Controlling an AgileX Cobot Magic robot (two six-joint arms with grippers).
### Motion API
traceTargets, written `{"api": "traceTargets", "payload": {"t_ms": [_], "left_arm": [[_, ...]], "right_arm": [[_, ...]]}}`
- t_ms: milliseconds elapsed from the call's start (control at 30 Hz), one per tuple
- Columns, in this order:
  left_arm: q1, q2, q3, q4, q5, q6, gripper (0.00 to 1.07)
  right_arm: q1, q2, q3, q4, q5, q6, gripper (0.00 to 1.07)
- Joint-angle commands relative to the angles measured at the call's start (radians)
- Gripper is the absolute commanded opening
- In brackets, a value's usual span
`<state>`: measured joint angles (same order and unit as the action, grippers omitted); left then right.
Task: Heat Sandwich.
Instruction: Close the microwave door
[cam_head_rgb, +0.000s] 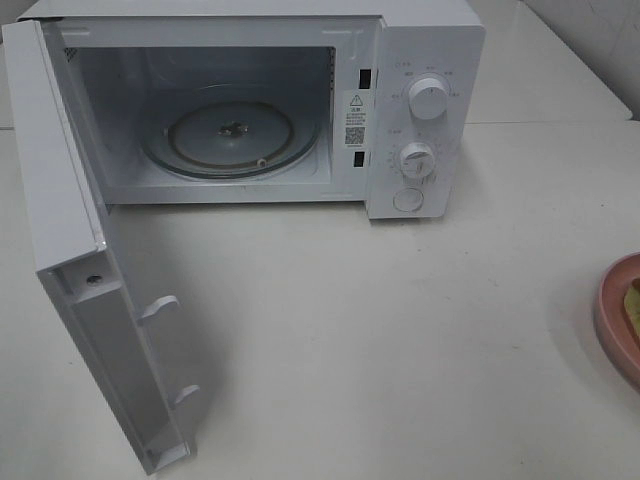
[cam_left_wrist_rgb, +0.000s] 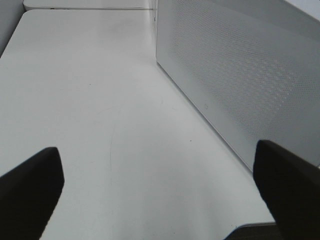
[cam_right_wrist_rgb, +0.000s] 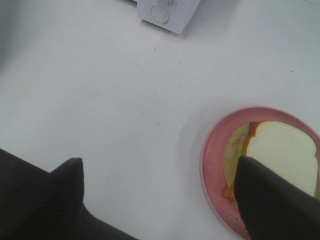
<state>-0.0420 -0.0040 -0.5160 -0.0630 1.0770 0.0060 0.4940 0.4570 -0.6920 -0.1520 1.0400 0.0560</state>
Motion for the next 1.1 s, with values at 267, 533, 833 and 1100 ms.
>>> {"api": "traceTargets", "payload": {"t_ms": [267, 533, 833, 1100], "left_arm": [[0.001, -0.007, 0.001, 0.002, -0.010, -0.006, 0.98], [0.001, -0.007, 0.001, 0.002, -0.010, -0.006, 0.98], [0.001, -0.007, 0.001, 0.002, -0.010, -0.006, 0.98], [0.001, -0.009, 0.001, 0.002, -0.010, -0.006, 0.98]], "right_arm": [[-0.017, -0.251, 0.081, 0.006, 0.032, -0.012, 0.76], [-0.170, -0.374, 0.169, 0.019, 0.001, -0.011, 0.76], [-0.318, -0.487, 0.196, 0.033, -0.043, 0.001, 0.76], [-0.352, -0.487, 0.196, 0.035, -0.043, 0.000, 0.76]]}}
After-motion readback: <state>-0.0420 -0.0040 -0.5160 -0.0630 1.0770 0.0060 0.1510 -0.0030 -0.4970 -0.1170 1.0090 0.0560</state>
